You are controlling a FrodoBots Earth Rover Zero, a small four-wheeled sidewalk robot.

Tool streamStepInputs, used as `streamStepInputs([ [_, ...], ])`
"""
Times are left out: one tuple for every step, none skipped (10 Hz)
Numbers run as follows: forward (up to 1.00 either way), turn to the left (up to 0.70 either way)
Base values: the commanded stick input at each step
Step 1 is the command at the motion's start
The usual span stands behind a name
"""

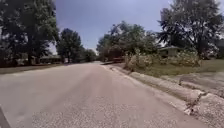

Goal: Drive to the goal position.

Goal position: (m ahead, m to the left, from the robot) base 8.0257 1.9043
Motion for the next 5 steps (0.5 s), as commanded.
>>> streamStepInputs([
  [0.70,0.00],
  [0.70,0.00],
  [0.70,0.00],
  [0.70,0.00],
  [0.70,0.00],
])
